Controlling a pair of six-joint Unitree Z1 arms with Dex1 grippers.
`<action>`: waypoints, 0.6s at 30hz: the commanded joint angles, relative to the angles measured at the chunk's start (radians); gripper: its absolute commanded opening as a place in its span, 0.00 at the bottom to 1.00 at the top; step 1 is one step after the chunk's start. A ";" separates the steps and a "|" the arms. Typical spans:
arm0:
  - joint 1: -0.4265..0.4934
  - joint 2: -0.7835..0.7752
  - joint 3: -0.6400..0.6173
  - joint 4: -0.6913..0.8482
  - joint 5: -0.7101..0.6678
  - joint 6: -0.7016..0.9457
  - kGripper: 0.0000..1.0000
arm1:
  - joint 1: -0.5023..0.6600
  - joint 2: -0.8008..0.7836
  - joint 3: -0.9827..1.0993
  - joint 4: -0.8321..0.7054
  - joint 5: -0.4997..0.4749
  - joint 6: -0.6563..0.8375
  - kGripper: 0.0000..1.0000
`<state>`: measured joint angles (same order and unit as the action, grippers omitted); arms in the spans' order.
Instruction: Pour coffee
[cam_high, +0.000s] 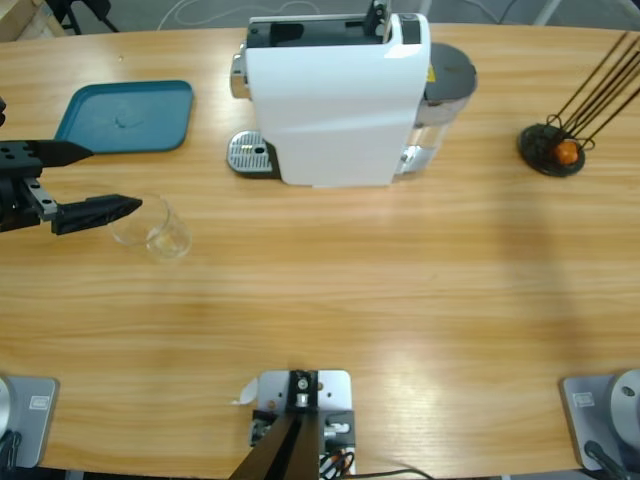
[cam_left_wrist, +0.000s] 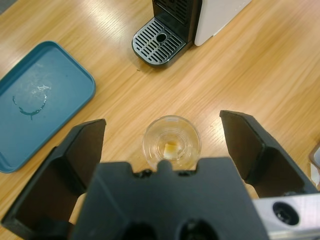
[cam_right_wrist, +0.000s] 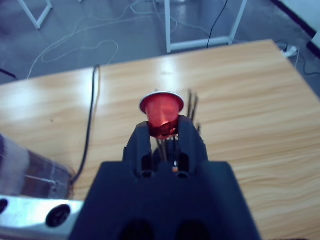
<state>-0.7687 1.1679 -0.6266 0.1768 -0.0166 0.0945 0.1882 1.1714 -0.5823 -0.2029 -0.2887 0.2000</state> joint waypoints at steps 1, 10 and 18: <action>0.009 -0.005 0.036 -0.027 -0.019 -0.009 1.00 | 0.063 -0.112 -0.160 0.206 -0.056 -0.003 0.00; -0.021 0.000 -0.020 -0.006 -0.013 0.065 1.00 | 0.447 -0.086 -0.237 0.361 0.427 -0.361 0.00; -0.023 -0.009 -0.081 0.015 -0.008 0.137 1.00 | 0.728 0.241 -0.552 0.463 0.505 -0.497 0.00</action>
<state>-0.7817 1.1679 -0.6674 0.1751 -0.0173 0.2067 0.7452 1.1435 -0.9131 0.1862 0.1724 -0.2407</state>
